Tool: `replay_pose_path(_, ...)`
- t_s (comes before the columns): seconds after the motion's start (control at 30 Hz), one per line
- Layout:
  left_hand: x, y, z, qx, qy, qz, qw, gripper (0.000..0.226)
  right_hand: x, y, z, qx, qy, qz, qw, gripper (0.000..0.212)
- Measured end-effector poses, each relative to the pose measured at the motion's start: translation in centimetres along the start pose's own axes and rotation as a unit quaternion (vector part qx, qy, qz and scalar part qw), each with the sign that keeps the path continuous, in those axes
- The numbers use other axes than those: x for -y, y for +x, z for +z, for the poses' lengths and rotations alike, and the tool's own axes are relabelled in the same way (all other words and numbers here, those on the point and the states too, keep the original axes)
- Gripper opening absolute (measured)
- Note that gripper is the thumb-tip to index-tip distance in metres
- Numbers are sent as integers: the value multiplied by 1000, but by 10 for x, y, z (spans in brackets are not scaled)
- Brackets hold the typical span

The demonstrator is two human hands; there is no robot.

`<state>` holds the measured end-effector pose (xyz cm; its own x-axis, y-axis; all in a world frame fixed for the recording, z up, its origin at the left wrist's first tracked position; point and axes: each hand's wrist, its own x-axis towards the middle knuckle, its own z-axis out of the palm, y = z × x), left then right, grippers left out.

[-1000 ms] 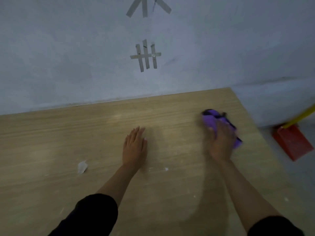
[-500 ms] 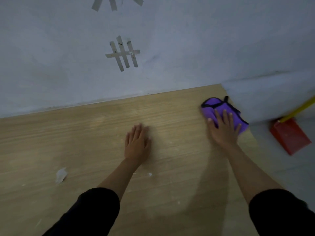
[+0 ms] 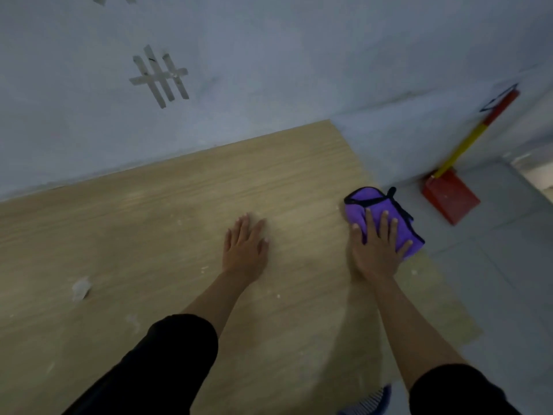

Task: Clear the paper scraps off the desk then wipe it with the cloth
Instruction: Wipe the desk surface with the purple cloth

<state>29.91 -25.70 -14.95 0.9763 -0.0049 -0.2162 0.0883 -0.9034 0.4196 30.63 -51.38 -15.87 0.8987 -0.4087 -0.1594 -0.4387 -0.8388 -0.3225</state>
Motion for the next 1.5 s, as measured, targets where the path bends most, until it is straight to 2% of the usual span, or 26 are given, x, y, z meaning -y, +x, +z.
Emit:
replay_pose_path(0.2,9,-52,5,-1,14,18,1000,50,-59,-54,-10,-24,15,110,994,57)
replay_pose_path(0.4,51,-115,4,-5,8,15,1000,56,-58,-131,4,-53,20,118,991,55)
replay_pose_path(0.5,74,-146,3,-41,-22,23,999,71,-25,-180,24,-44,18,69,996,55)
replay_pose_path(0.6,86,-170,-4,-75,-60,59,994,62,21,-238,50,-25,20,-47,998,55)
replay_pose_path(0.67,88,-183,-10,-110,-45,100,988,52,50,-278,64,5,45,-113,993,59)
replay_pose_path(0.77,90,-200,-9,-107,6,213,971,41,80,-319,69,63,172,-159,970,56)
replay_pose_path(0.83,88,-212,-7,-36,-3,254,967,44,85,-326,56,90,317,-118,937,40)
replay_pose_path(0.9,85,-221,-2,18,12,221,975,53,80,-323,43,69,369,-95,922,33)
replay_pose_path(1.03,61,-229,14,34,125,115,985,77,59,-302,35,-13,357,-122,926,32)
replay_pose_path(1.17,60,-246,27,59,137,8,989,71,45,-282,48,4,331,-107,937,36)
replay_pose_path(1.37,142,-279,-7,-45,120,-82,988,46,42,-287,61,26,237,-165,957,37)
replay_pose_path(1.5,202,-306,-34,-101,65,-151,981,65,49,-302,64,18,147,-237,960,48)
